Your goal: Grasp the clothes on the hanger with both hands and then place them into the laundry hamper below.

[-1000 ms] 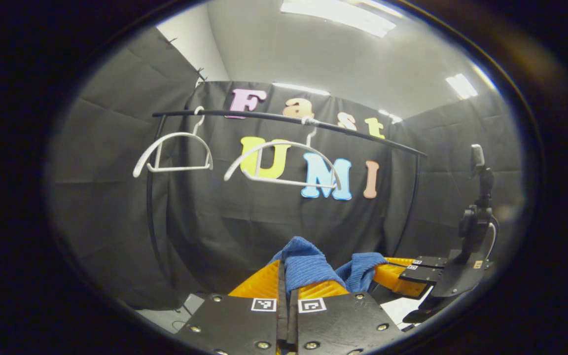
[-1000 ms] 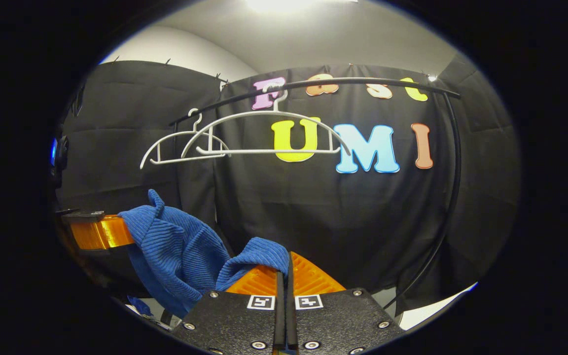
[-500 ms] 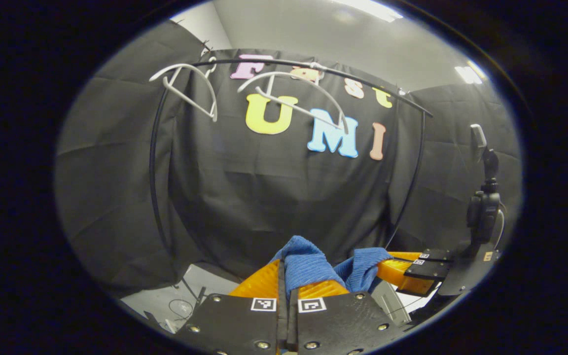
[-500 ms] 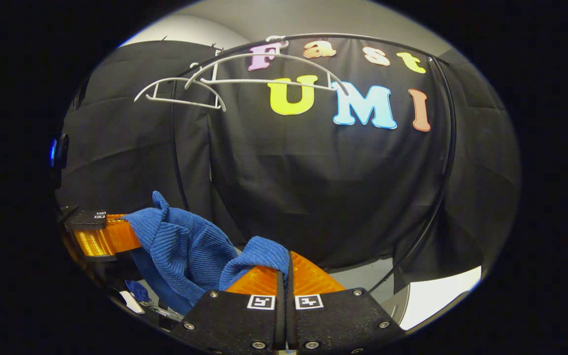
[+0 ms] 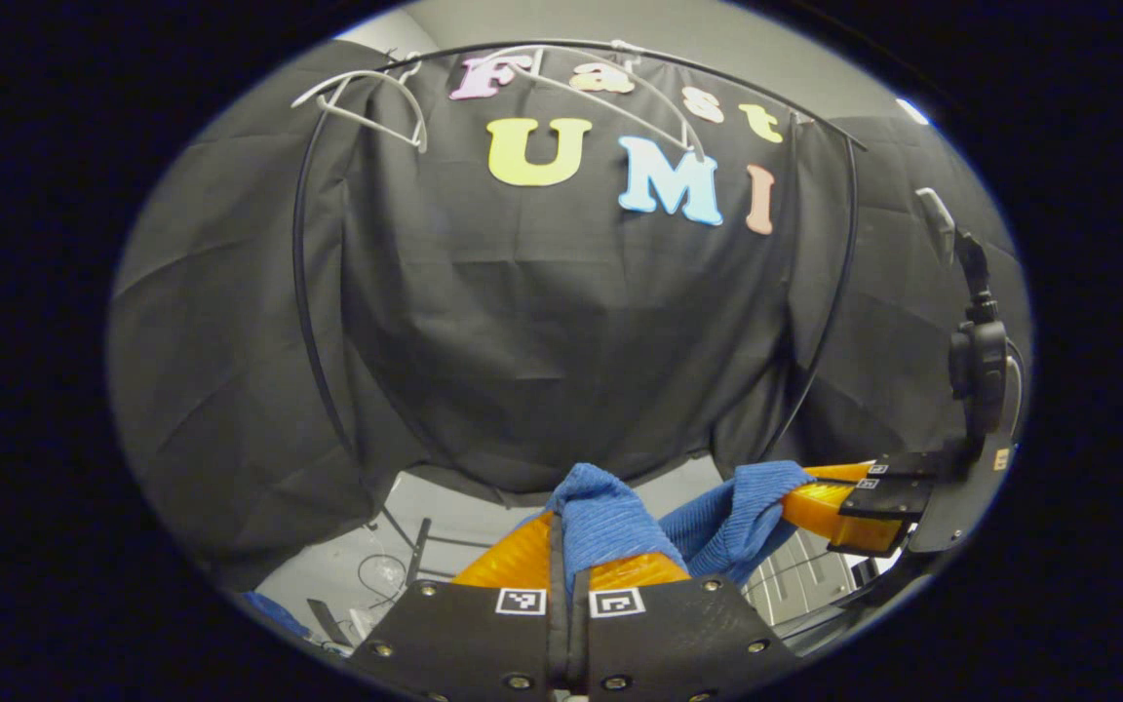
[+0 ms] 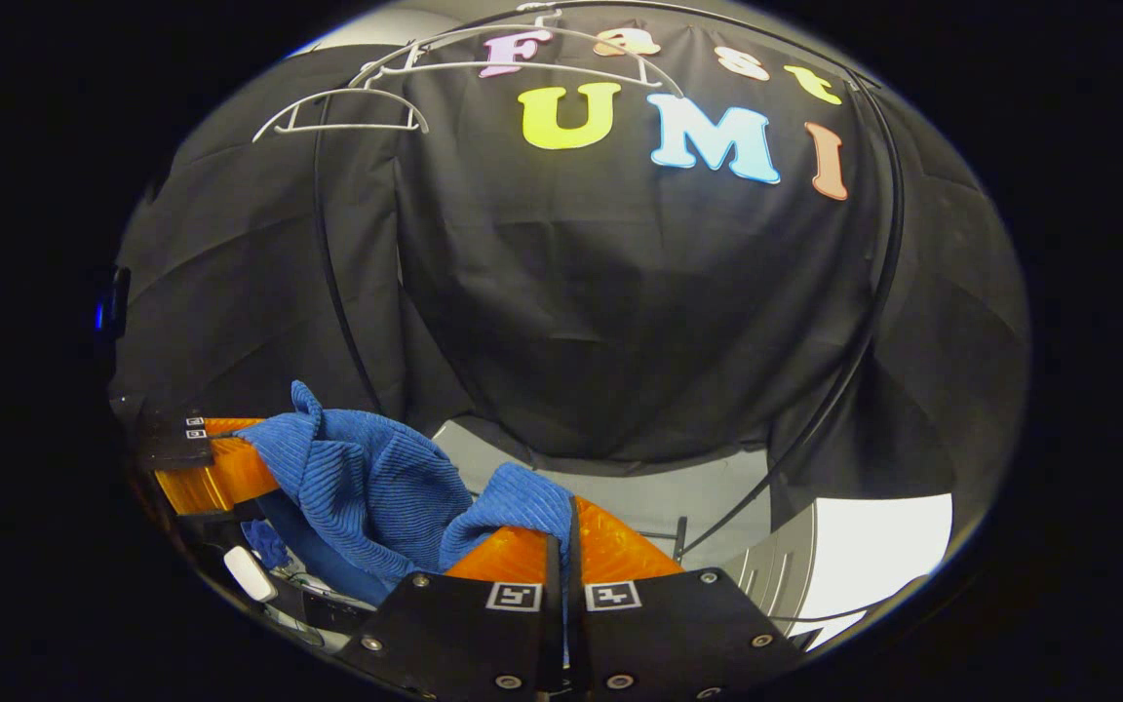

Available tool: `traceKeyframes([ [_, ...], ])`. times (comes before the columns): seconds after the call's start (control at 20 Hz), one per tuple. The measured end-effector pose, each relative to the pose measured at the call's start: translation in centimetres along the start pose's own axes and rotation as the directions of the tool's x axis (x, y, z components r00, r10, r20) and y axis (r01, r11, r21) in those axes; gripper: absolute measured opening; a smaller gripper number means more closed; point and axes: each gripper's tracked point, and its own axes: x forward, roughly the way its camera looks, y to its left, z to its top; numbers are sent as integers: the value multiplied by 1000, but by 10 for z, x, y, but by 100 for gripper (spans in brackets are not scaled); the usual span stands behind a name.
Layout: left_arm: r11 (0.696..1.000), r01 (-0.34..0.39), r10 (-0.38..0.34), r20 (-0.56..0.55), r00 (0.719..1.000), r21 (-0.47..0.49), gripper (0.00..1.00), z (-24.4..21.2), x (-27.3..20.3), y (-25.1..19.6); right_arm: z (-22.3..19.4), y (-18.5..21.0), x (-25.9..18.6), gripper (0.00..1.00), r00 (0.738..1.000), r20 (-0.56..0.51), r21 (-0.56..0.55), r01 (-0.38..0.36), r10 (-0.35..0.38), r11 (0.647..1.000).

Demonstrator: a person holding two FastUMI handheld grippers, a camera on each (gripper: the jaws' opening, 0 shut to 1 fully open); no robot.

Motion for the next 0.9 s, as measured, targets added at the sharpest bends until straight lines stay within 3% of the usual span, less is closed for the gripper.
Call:
traceKeyframes([
  [0.1,1000,-13,13,-52,999,12,1,-21,-1,2,-15,2,-3,4,999,-39,-13,2,-3,1000],
  [0.15,1000,-17,19,-76,997,21,5,-31,-1,4,-22,1,-4,5,999,-54,-14,4,-5,1000],
  [0.35,999,-26,32,-177,984,40,5,-62,2,1,-36,10,-2,13,994,-105,-3,-32,31,999],
  [0.4,998,-33,43,-201,979,51,6,-71,4,2,-35,11,-5,29,995,-96,-3,-33,33,999],
  [0.45,998,-37,49,-222,974,58,8,-82,4,2,-33,11,-8,36,995,-89,-5,-34,34,999],
  [0.55,998,-37,48,-239,970,53,24,-90,2,2,-34,11,-11,51,996,-87,-17,-23,21,1000],
  [0.6,998,-38,47,-232,972,44,42,-89,3,2,-34,10,-12,66,997,-82,-19,-14,13,1000],
  [0.75,998,-49,55,-185,981,37,96,-73,-2,5,-33,7,-16,86,997,-70,-14,11,-12,1000],
  [0.85,997,-56,63,-138,988,50,96,-56,-8,10,-29,5,-22,93,998,-58,1,24,-24,1000],
  [0.9,997,-60,65,-102,993,55,90,-43,-11,13,-25,3,-27,94,998,-44,11,36,-35,999],
])
